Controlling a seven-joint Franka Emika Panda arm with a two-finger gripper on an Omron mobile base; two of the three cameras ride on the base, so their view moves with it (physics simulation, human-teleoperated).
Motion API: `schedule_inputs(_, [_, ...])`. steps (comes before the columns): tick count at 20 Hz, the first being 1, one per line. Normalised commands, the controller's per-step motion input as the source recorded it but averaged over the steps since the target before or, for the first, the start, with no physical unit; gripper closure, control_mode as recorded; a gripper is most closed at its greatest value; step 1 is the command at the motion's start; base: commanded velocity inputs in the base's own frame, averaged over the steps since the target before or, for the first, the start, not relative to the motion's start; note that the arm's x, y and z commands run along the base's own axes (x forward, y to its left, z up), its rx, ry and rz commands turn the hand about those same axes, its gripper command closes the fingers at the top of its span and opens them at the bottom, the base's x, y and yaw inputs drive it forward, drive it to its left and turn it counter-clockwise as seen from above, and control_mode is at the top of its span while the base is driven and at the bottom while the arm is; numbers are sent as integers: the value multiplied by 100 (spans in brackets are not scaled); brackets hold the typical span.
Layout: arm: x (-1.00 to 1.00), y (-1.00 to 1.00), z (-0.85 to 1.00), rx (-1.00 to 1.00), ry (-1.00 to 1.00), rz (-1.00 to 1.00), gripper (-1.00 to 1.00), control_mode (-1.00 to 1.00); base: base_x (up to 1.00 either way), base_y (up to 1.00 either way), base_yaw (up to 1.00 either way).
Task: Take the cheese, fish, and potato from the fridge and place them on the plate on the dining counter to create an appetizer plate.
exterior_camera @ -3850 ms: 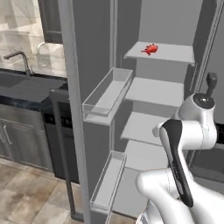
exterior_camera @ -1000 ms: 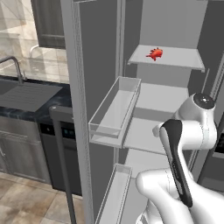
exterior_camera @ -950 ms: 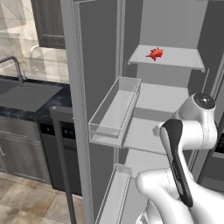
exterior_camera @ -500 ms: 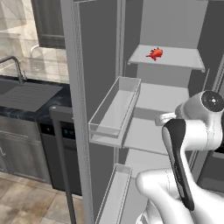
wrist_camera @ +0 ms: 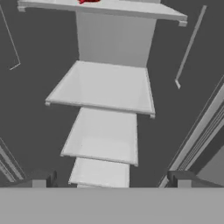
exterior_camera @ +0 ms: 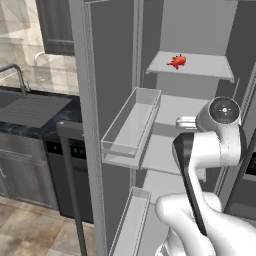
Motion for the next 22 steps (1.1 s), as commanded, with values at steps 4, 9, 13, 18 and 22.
schedule_inputs(4, [1, -20, 23, 0, -5, -18, -100, -100, 0, 0, 0])
schedule_inputs(9, [3, -31, 31, 2, 0, -12, -100, -100, 0, 0, 0])
schedule_inputs(13, [1, -26, 38, 3, -2, -3, -100, -100, 0, 0, 0])
schedule_inputs(18, [0, -5, 33, 5, -4, 0, -100, -100, 0, 0, 0])
schedule_inputs(22, [4, 0, 29, 5, -6, 0, -100, -100, 0, 0, 0])
